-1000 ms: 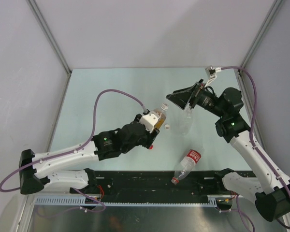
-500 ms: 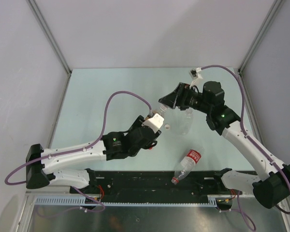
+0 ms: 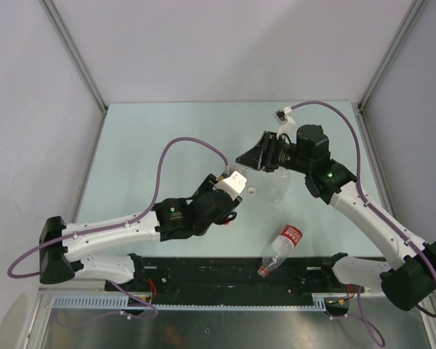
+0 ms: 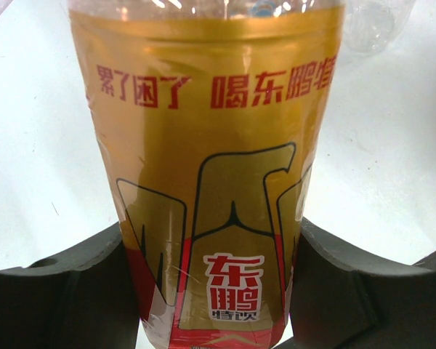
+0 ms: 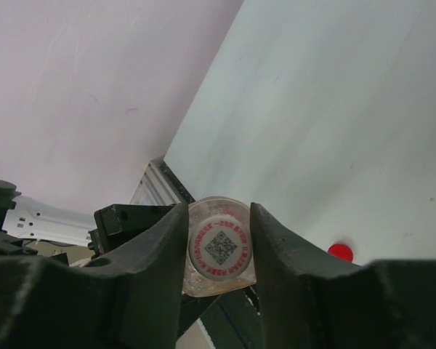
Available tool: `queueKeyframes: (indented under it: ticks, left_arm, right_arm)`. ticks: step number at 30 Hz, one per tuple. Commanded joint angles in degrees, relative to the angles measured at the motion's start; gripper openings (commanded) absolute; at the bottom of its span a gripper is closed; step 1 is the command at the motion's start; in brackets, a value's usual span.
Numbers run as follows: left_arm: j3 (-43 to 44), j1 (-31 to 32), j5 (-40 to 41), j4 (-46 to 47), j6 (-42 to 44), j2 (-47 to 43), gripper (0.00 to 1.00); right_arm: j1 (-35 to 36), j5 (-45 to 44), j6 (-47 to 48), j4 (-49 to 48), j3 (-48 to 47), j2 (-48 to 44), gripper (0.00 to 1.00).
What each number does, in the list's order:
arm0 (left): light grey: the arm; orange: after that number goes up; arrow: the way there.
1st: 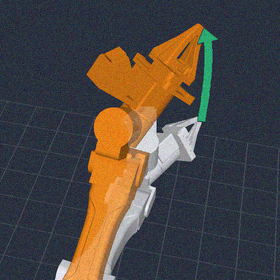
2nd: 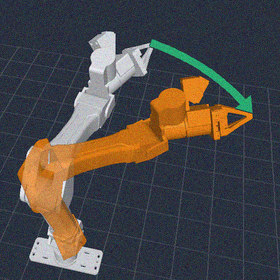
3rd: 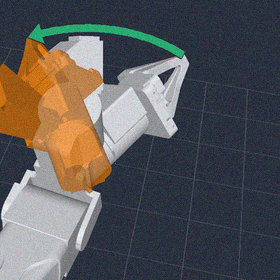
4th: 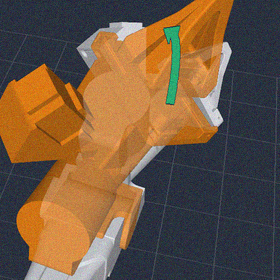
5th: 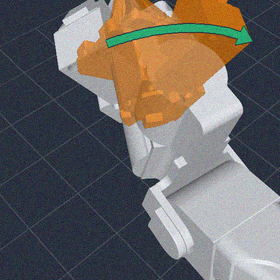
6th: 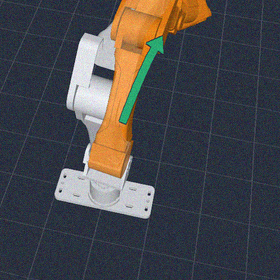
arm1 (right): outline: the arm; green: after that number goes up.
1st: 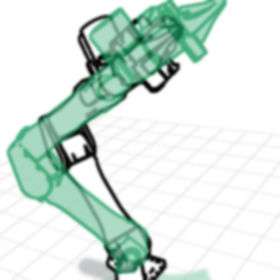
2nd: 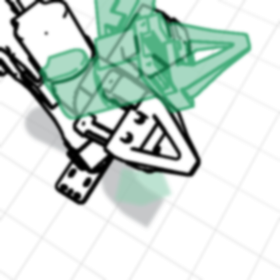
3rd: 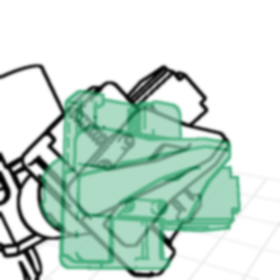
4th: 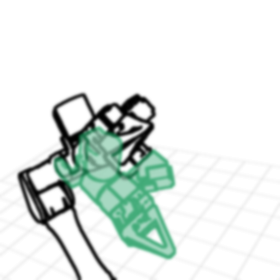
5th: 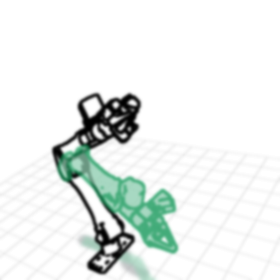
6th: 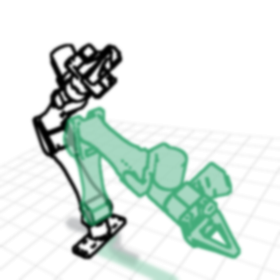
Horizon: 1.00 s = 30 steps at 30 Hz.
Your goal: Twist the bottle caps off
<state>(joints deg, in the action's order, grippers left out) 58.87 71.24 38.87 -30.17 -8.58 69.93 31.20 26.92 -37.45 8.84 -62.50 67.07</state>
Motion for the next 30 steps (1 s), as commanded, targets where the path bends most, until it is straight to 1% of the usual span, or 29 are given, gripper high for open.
queueKeyframes:
  ticks: [1, 5, 7, 8, 12, 16, 18, 24, 30]
  left_arm:
    - [2.8, 0.4, 1.6, 1.1, -0.9, 0.3, 0.0]
    - [2.6, 0.4, 1.1, 1.0, -1.1, 0.3, 0.0]
    - [2.4, 0.4, 1.0, 1.1, -1.4, 0.1, 0.0]
    - [2.3, 0.4, 0.9, 1.2, -1.7, 0.0, 0.0]
    - [1.6, 0.3, -0.7, 2.1, -3.0, -1.3, 0.0]
    - [-1.0, 0.1, -7.2, 7.0, -1.6, -4.6, 0.0]
    - [-2.8, -0.8, -12.6, 9.8, -1.1, -6.8, 0.0]
    - [-7.2, -6.2, -35.0, 17.9, -0.7, -11.8, 0.0]
    - [-9.2, -8.5, -57.9, 23.7, 1.3, -14.1, 0.0]
  right_arm:
    - [0.7, 0.7, 0.2, -0.5, -3.0, -0.2, 0.37]
    - [0.8, 0.1, 0.5, -0.4, -3.0, -0.6, 0.14]
    - [0.8, -0.2, 0.9, -0.4, -2.9, -0.9, 0.05]
    - [0.8, -0.1, 1.1, -0.5, -3.0, -1.0, 0.03]
    - [0.8, 1.2, 2.2, -1.7, -2.9, -1.8, 0.0]
    - [0.8, 2.8, 3.4, -2.5, -2.9, -2.9, 0.0]
    - [0.7, 3.8, 4.1, -2.9, -2.9, -3.5, 0.0]
    - [0.5, 8.8, 7.5, -3.7, -2.9, -4.9, 0.0]
    - [-0.6, 19.1, 10.0, -6.2, -2.4, -5.5, 0.0]
